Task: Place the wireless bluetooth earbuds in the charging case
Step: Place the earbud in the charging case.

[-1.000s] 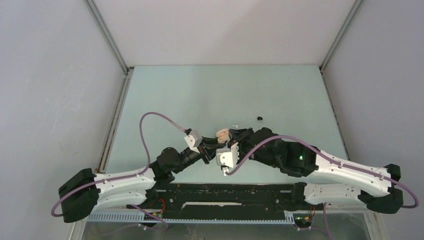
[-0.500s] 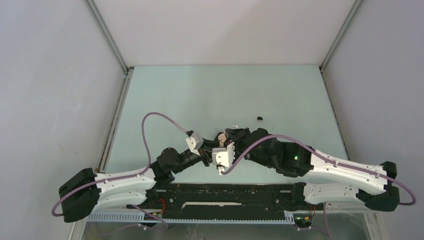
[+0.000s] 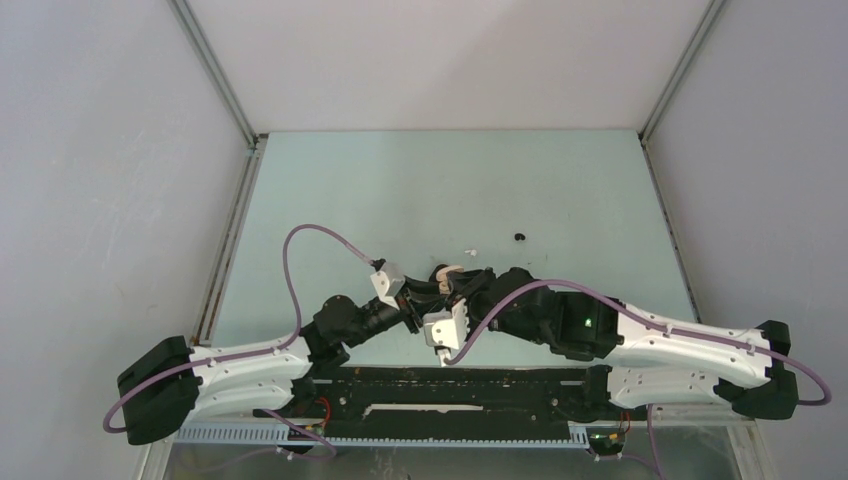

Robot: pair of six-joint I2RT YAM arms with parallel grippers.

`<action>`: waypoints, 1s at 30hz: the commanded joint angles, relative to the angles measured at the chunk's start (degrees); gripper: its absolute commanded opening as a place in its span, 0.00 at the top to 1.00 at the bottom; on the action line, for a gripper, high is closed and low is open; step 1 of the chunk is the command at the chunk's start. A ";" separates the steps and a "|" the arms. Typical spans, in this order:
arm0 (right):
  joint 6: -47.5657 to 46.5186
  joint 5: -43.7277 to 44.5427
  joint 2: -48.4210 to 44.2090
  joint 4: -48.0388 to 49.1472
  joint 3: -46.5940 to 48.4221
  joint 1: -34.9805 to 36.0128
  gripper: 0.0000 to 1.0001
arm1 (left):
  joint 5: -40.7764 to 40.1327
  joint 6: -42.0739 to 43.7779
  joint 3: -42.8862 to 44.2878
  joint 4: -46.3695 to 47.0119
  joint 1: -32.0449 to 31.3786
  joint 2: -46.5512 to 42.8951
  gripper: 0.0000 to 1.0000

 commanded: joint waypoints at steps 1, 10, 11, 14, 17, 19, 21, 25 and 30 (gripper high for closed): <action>-1.44 1.31 -1.35 4.20 -1.03 0.87 1.00 | 0.93 -2.19 2.12 3.96 0.27 -1.00 1.00; -2.96 2.57 -1.19 7.27 -2.76 1.24 1.00 | 1.93 -3.06 2.03 4.48 0.22 -1.03 1.00; -3.21 2.68 -1.09 7.53 -2.89 1.29 1.00 | 2.03 -3.13 1.93 4.68 0.22 -1.04 1.00; -3.48 2.96 -0.88 8.16 -3.37 1.32 1.00 | 1.88 -3.29 1.69 5.02 0.27 -1.22 1.00; -3.41 3.07 -0.69 8.16 -3.49 1.33 1.00 | 1.66 -3.29 1.74 5.02 0.27 -1.32 1.00; -3.47 2.99 -0.77 7.87 -3.49 1.34 1.00 | 1.59 -3.29 1.73 5.02 0.27 -1.29 1.00; -3.31 2.95 -0.82 7.42 -3.51 1.35 1.00 | 1.41 -3.27 1.72 5.12 0.27 -1.28 1.00; -2.84 2.88 -0.84 6.64 -3.53 1.41 1.00 | 0.84 -3.35 1.57 5.72 0.27 -1.28 1.00; -2.71 4.76 -0.62 9.80 -4.78 2.16 1.00 | 0.84 -3.93 1.58 6.29 0.27 -0.69 1.00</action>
